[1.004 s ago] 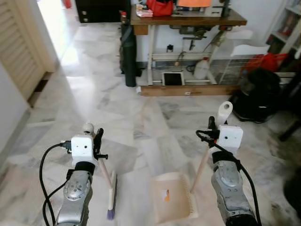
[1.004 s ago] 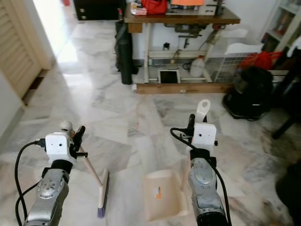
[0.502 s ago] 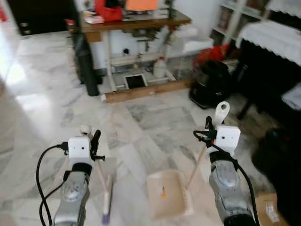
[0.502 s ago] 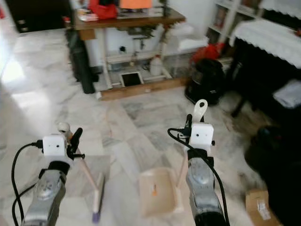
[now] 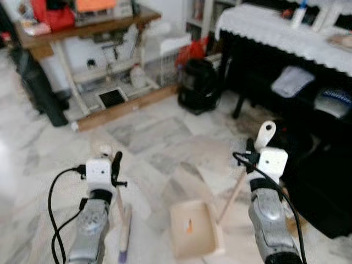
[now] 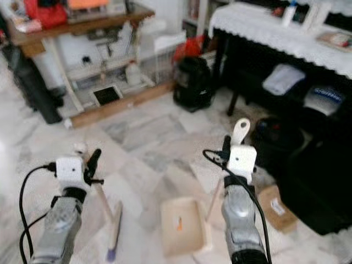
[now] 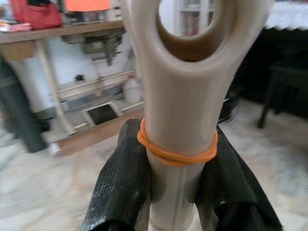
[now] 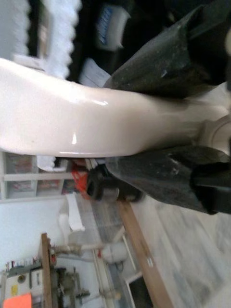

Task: Sweep floor

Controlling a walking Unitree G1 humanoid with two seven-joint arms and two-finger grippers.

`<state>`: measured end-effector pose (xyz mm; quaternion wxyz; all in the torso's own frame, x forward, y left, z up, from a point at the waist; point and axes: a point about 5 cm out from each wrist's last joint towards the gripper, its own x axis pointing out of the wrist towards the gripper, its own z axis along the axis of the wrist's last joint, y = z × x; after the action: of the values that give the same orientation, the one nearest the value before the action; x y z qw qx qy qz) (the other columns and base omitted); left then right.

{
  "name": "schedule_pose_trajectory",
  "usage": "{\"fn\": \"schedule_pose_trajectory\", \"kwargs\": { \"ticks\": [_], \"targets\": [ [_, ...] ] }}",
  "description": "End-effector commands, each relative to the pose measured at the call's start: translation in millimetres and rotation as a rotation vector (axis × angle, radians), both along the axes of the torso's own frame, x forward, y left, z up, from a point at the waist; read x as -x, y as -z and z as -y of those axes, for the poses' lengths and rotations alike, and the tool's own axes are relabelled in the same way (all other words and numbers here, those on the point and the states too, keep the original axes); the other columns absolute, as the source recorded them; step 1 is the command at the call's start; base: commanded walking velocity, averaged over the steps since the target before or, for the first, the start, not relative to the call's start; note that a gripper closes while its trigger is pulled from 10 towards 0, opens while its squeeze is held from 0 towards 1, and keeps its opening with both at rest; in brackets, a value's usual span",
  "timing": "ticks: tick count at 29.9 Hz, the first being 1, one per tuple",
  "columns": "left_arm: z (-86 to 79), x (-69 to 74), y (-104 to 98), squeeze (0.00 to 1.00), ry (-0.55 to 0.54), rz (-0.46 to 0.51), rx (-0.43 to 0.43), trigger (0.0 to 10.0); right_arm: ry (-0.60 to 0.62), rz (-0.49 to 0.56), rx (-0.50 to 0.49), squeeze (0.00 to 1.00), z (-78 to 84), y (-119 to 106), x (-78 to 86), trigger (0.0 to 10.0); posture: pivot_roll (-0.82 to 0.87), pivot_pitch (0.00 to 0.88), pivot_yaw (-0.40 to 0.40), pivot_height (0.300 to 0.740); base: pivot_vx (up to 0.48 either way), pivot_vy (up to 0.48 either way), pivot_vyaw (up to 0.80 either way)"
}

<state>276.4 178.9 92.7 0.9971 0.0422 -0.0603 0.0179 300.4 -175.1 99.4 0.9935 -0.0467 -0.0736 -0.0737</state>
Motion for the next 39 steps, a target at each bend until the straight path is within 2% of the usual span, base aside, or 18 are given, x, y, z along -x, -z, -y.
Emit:
{"fn": "schedule_pose_trajectory", "kwargs": {
  "ticks": [1, 6, 11, 35, 39],
  "targets": [
    [-1.5, -2.0, -10.9, 0.0, 0.002, 0.053, -0.007, 10.0, -0.013, 0.05, -0.002, 0.0, -4.6, -11.5, -3.1, 10.0, 0.04, 0.0, 0.011, 0.74, 0.0, 0.0, -0.79],
    [-1.7, -2.0, -10.5, 0.0, 0.0, 0.05, -0.001, 10.0, -0.012, 0.05, -0.001, 0.0, -4.5, -11.7, -3.2, 10.0, 0.04, 0.0, 0.011, 0.74, 0.0, 0.0, -0.79],
    [-2.1, -2.0, -10.8, 0.0, -0.003, 0.051, -0.002, 10.0, -0.015, 0.05, -0.002, 0.0, -5.4, -11.6, -3.2, 10.0, 0.04, 0.0, 0.012, 0.74, 0.0, 0.425, -0.79],
    [1.0, -1.8, -8.4, 0.0, 0.016, 0.038, -0.011, 10.0, -0.018, 0.045, 0.001, 0.0, -5.7, -10.8, -1.5, 10.0, 0.04, 0.0, 0.012, 0.74, 0.0, 0.0, -0.79],
    [1.1, -1.8, -8.3, 0.0, 0.02, 0.037, -0.01, 10.0, -0.023, 0.061, 0.012, 0.0, -6.4, -12.5, -1.6, 10.0, 0.04, 0.0, 0.011, 0.74, 0.0, 0.0, 0.0]
  ]
}}
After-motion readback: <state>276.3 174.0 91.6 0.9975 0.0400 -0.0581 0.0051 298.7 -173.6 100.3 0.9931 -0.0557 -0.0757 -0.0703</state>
